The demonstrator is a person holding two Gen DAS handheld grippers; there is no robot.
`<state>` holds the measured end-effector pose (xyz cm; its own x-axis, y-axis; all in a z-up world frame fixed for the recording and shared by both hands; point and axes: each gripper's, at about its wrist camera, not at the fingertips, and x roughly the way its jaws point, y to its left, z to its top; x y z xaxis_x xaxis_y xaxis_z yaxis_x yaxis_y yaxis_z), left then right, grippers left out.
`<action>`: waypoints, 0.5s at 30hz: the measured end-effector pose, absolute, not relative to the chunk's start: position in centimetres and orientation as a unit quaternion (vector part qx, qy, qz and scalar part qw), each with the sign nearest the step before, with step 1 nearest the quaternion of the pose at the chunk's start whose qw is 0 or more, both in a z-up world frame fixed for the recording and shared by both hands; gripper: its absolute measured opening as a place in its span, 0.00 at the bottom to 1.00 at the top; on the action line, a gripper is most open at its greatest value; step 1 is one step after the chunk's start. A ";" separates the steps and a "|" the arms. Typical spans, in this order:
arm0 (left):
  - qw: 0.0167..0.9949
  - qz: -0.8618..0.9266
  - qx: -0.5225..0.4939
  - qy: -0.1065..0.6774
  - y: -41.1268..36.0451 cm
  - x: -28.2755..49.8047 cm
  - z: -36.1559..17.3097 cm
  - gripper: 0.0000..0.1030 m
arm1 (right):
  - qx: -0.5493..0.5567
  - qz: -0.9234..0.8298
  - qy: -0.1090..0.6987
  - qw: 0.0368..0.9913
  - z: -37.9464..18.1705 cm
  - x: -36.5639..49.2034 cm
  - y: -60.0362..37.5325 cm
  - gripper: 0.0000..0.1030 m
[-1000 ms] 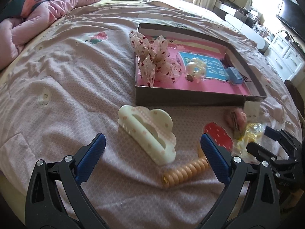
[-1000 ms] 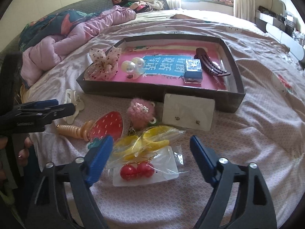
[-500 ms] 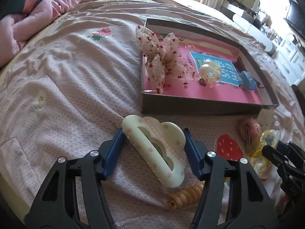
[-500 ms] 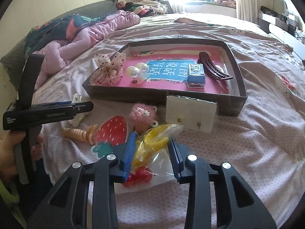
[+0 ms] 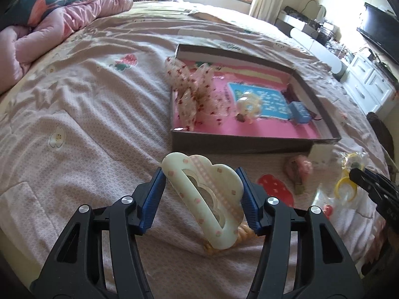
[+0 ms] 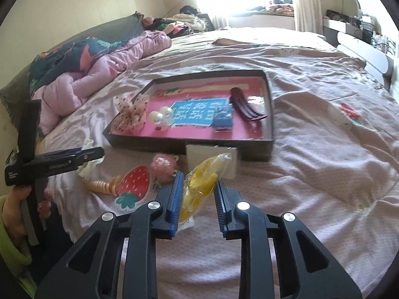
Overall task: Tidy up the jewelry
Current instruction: 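Grasp the cream cloud claw clip with the left tool while the right tool grasps the bagged yellow hair ties, then carry the cloud clip and bagged hair ties over the box with both tools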
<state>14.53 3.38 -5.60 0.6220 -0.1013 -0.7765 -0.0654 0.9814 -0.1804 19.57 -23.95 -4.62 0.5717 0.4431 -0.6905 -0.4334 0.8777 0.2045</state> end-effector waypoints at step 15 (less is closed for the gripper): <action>0.912 -0.057 -0.081 0.398 0.2 14.6 -1.7 0.47 | 0.026 0.231 0.366 0.901 -2.2 19.8 -26.6 0.13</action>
